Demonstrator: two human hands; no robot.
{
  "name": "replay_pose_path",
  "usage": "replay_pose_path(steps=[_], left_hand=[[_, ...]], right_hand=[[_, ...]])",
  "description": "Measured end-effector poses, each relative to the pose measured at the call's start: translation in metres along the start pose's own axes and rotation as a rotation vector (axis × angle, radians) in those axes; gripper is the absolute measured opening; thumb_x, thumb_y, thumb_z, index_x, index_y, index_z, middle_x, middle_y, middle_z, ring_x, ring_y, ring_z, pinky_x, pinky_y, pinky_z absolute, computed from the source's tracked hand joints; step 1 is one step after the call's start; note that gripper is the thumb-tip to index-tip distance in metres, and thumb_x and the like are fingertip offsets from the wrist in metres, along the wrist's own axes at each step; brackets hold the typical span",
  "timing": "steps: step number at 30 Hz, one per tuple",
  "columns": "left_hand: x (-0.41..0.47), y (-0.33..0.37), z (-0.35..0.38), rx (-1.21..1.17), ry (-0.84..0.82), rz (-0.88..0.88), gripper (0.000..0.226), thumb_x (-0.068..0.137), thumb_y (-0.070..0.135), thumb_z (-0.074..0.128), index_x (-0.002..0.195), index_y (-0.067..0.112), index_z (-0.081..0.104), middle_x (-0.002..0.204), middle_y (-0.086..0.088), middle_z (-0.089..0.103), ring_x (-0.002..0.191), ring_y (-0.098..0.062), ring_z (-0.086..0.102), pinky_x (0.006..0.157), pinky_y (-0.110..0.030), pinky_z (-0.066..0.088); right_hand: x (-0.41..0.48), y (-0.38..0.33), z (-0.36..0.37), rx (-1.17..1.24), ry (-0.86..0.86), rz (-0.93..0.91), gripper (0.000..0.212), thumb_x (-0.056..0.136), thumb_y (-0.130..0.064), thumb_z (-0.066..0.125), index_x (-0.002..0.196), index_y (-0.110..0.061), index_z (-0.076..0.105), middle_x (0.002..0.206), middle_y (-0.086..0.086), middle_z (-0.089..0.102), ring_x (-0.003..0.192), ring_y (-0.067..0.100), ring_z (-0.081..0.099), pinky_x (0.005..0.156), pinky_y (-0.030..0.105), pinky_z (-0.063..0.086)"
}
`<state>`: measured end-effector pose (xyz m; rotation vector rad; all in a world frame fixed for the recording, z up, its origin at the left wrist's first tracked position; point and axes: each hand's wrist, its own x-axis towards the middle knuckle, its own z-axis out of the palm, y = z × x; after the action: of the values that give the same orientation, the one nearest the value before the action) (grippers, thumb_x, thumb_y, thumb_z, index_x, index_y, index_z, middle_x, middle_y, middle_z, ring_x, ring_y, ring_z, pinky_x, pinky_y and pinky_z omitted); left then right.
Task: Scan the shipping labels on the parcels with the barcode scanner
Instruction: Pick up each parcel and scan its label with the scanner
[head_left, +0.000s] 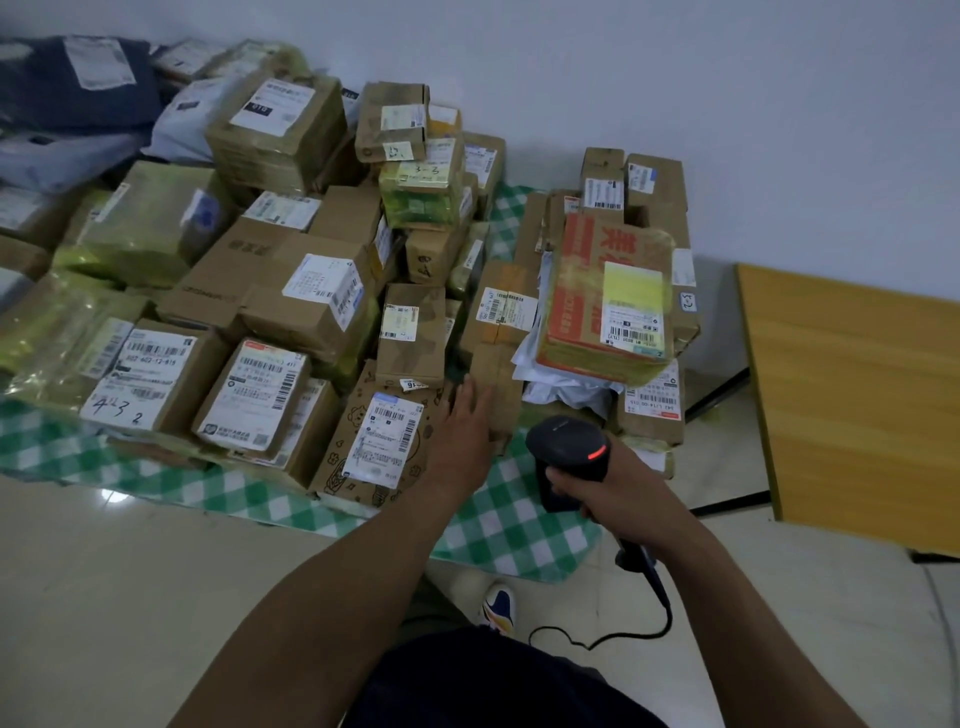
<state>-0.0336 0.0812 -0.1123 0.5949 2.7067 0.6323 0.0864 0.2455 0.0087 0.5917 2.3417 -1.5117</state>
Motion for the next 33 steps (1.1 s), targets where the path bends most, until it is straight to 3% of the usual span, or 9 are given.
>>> replay_pose_path(steps=[4, 8, 11, 14, 17, 23, 27, 30, 33], left_hand=[[-0.023, -0.009, -0.002, -0.14, 0.076, 0.014, 0.078, 0.092, 0.002, 0.062, 0.161, 0.018, 0.028, 0.171, -0.006, 0.012, 0.157, -0.029, 0.013, 0.124, -0.047, 0.028], [-0.058, -0.03, -0.01, -0.211, 0.317, -0.17, 0.053, 0.098, 0.021, 0.062, 0.149, 0.019, 0.047, 0.16, -0.01, 0.037, 0.147, -0.03, 0.033, 0.119, -0.046, 0.031], [-0.072, -0.055, -0.014, -0.116, 0.248, -0.443, 0.069, 0.095, 0.049, 0.06, 0.156, 0.026, 0.035, 0.163, -0.013, 0.028, 0.151, -0.035, 0.023, 0.124, -0.054, 0.02], [-0.08, -0.071, -0.018, -0.052, 0.199, -0.498, 0.089, 0.086, 0.066, 0.061, 0.16, 0.032, 0.024, 0.167, -0.012, 0.015, 0.154, -0.034, 0.012, 0.124, -0.055, 0.011], [-0.079, -0.073, -0.024, -0.114, 0.163, -0.524, 0.096, 0.085, 0.069, 0.063, 0.162, 0.036, 0.017, 0.17, -0.013, 0.005, 0.157, -0.035, 0.004, 0.125, -0.055, 0.011], [-0.035, -0.064, -0.041, -0.423, 0.297, -0.415, 0.082, 0.091, 0.055, 0.069, 0.156, 0.021, 0.034, 0.155, -0.011, 0.039, 0.144, -0.033, 0.036, 0.117, -0.05, 0.037], [0.014, -0.063, -0.062, -0.621, 0.311, -0.623, 0.087, 0.089, 0.056, 0.071, 0.155, 0.014, 0.034, 0.155, -0.013, 0.044, 0.145, -0.038, 0.038, 0.118, -0.055, 0.035], [0.034, -0.059, -0.07, -0.518, 0.22, -0.71, 0.097, 0.092, 0.062, 0.065, 0.162, 0.011, 0.022, 0.166, -0.015, 0.027, 0.152, -0.04, 0.024, 0.123, -0.056, 0.024], [0.041, -0.057, -0.066, -0.483, 0.166, -0.756, 0.093, 0.092, 0.061, 0.066, 0.16, 0.012, 0.026, 0.164, -0.018, 0.023, 0.152, -0.042, 0.019, 0.123, -0.055, 0.021]], right_hand=[[0.001, 0.003, 0.004, 0.001, -0.008, -0.008, 0.027, 0.095, -0.024, 0.076, 0.113, -0.036, 0.059, 0.096, 0.006, 0.074, 0.057, -0.002, 0.061, 0.057, 0.019, 0.051], [0.006, 0.005, 0.012, 0.006, -0.049, -0.013, 0.028, 0.095, -0.026, 0.075, 0.119, -0.032, 0.062, 0.088, -0.001, 0.073, 0.062, 0.002, 0.062, 0.061, 0.022, 0.052], [0.01, -0.001, 0.02, 0.017, -0.101, -0.033, 0.029, 0.097, -0.022, 0.073, 0.123, -0.03, 0.062, 0.08, -0.008, 0.069, 0.059, -0.003, 0.06, 0.055, 0.016, 0.048], [0.013, -0.003, 0.027, 0.033, -0.138, -0.049, 0.04, 0.097, -0.022, 0.073, 0.132, -0.033, 0.057, 0.08, -0.011, 0.067, 0.059, -0.003, 0.061, 0.056, 0.016, 0.047], [0.02, -0.001, 0.031, 0.032, -0.161, -0.043, 0.045, 0.095, -0.026, 0.075, 0.136, -0.033, 0.057, 0.076, -0.015, 0.067, 0.058, 0.005, 0.06, 0.059, 0.023, 0.048], [0.023, -0.002, 0.033, 0.025, -0.185, -0.046, 0.043, 0.096, -0.023, 0.074, 0.136, -0.029, 0.059, 0.083, -0.01, 0.07, 0.056, 0.001, 0.058, 0.059, 0.023, 0.048], [0.023, 0.001, 0.027, -0.006, -0.167, -0.046, 0.041, 0.097, -0.023, 0.074, 0.135, -0.03, 0.059, 0.066, -0.016, 0.067, 0.057, 0.009, 0.059, 0.06, 0.027, 0.049], [0.022, 0.002, 0.023, -0.033, -0.142, -0.053, 0.038, 0.096, -0.024, 0.074, 0.131, -0.03, 0.061, 0.067, -0.01, 0.068, 0.059, 0.01, 0.06, 0.058, 0.024, 0.049], [0.02, 0.001, 0.021, -0.018, -0.115, -0.05, 0.032, 0.097, -0.019, 0.074, 0.125, -0.027, 0.063, 0.09, 0.008, 0.075, 0.068, 0.018, 0.064, 0.056, 0.017, 0.049]])
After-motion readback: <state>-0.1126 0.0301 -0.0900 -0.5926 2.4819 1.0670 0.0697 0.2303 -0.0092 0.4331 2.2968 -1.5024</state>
